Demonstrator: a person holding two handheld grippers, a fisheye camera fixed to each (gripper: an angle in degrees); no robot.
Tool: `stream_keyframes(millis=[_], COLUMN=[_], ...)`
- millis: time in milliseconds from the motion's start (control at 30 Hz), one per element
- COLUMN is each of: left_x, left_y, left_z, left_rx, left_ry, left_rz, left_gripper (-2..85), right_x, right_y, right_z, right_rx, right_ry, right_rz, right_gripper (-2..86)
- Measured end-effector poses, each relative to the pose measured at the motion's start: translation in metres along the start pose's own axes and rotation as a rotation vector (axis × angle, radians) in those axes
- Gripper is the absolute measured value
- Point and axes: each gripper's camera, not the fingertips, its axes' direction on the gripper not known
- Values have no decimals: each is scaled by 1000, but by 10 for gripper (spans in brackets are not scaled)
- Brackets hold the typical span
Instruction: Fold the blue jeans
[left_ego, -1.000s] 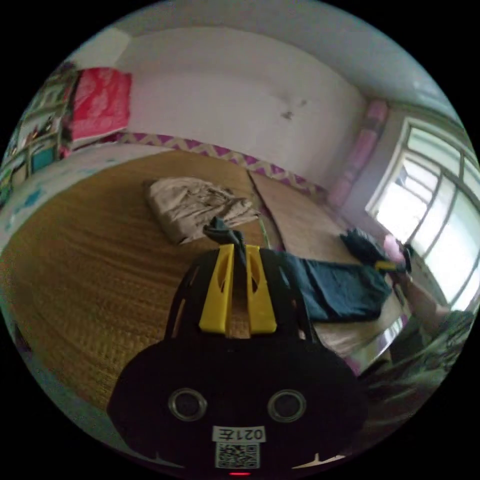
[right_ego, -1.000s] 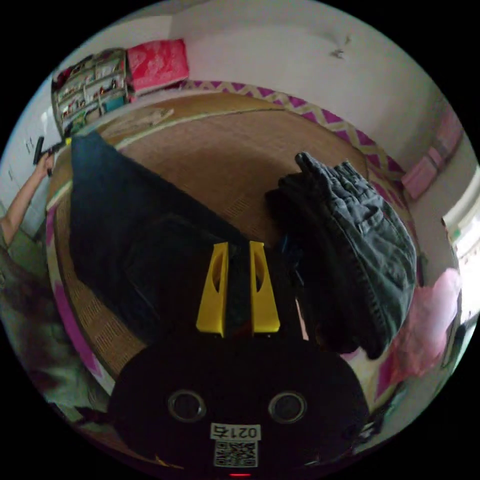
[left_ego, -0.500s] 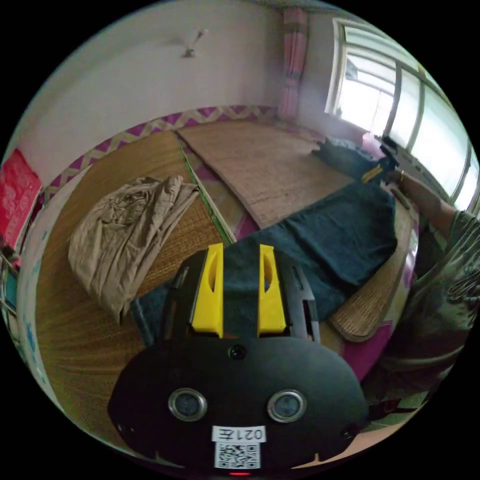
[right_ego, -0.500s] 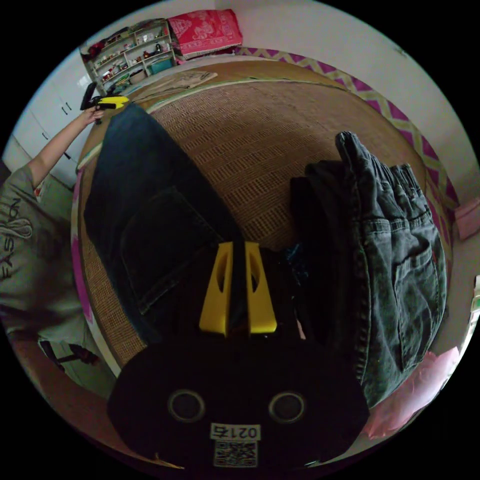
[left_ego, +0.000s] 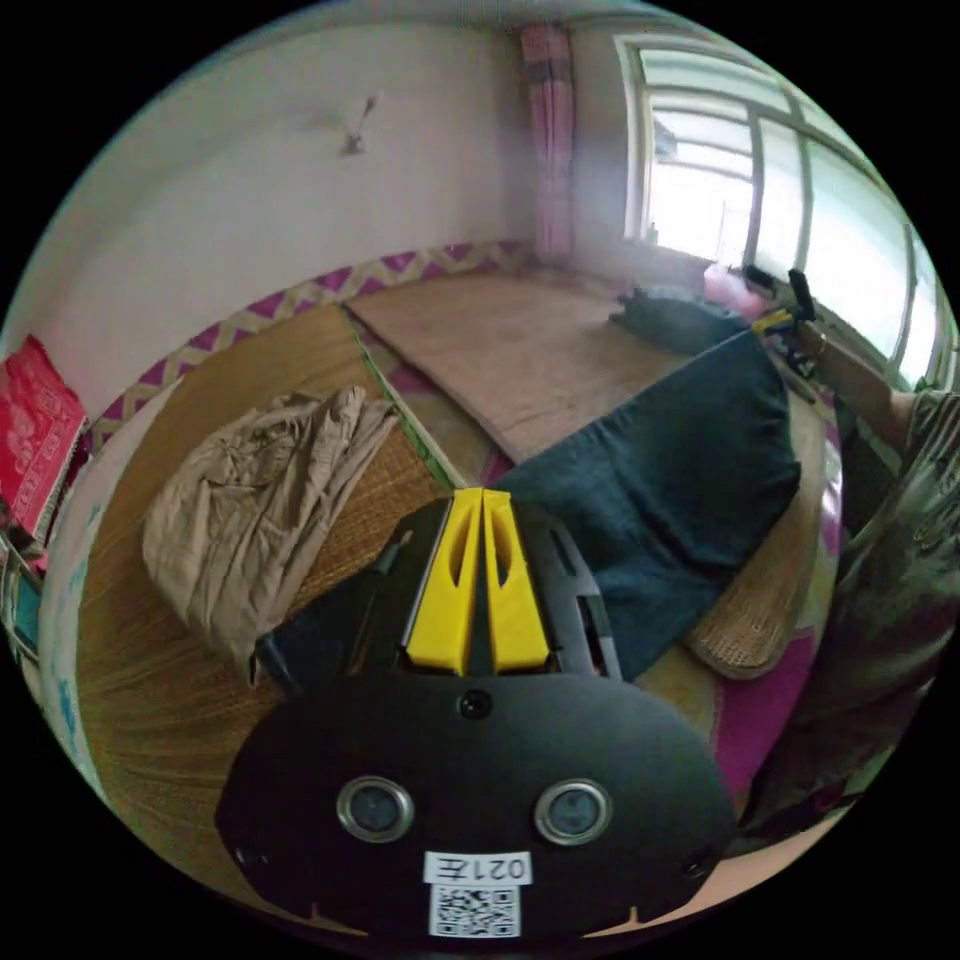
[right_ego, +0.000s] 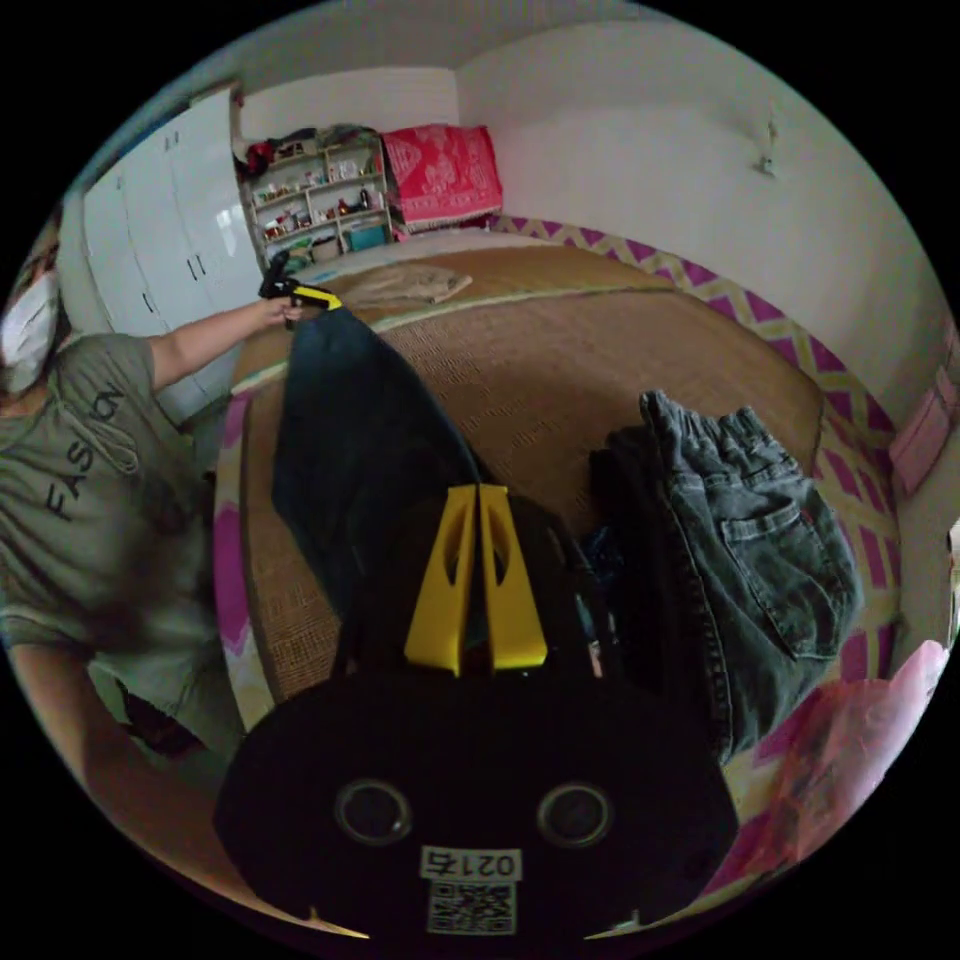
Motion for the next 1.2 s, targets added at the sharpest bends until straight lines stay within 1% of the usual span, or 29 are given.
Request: stream_keyframes(millis=[67,100,167,267,300,367,400,467,500,567,633,700,733,767,800,833,867,900,933,967,1000,1033,1067,1133,1200], left_x=[25,33,63,99,106,120,122,123,123,116,111,108,106,102,100,93,84,79,69,61,60,61,60,54,46], left_y=[24,31,67,115,124,161,171,208,217,244,253,260,265,268,268,266,261,258,253,249,248,244,240,234,228], left_z=[-61,-78,-138,-186,-190,-186,-181,-152,-146,-150,-161,-180,-198,-214,-220,-225,-223,-218,-206,-190,-184,-184,-182,-180,-177], left_rx=[134,163,267,292,282,206,183,67,51,161,181,216,285,328,330,298,227,181,86,-23,-56,-61,-92,-134,-176], left_ry=[10,13,33,69,70,87,96,120,126,182,162,150,155,87,37,-66,-136,-155,-171,-176,-200,-293,-318,-351,-381], left_rz=[15,20,22,28,21,-46,-73,-177,-206,-330,-397,-427,-439,-480,-507,-545,-580,-594,-609,-609,-596,-552,-508,-481,-448], left_gripper=[-9,-9,-10,-10,-10,-10,-10,-9,-9,-9,-9,-9,-8,-7,-6,-2,3,11,28,32,34,18,6,-3,-7], right_x=[-47,-60,-115,-176,-186,-216,-220,-224,-223,-214,-211,-216,-221,-226,-227,-225,-219,-216,-208,-200,-196,-188,-182,-180,-188], right_y=[21,28,61,112,122,160,169,201,208,228,234,229,224,220,219,215,212,211,205,197,193,186,183,186,191], right_z=[-52,-64,-103,-120,-118,-91,-82,-44,-37,-26,-30,-37,-42,-51,-58,-71,-83,-86,-84,-74,-66,-47,-27,-3,-1], right_rx=[91,111,142,132,123,52,35,3,9,62,92,43,-11,-30,-17,43,124,160,188,160,129,41,-46,-134,-90], right_ry=[17,21,44,36,27,20,16,-35,-46,-97,-123,-111,-90,-62,-46,-8,27,38,58,75,82,95,105,142,191], right_rz=[-66,-80,-119,-104,-93,-29,-6,97,125,219,251,235,207,176,172,183,211,225,248,269,280,310,333,346,311], right_gripper=[-10,-10,-10,-10,-10,-10,-10,-10,-10,-9,-8,-5,-4,-1,2,16,39,45,55,55,55,43,28,5,-2])
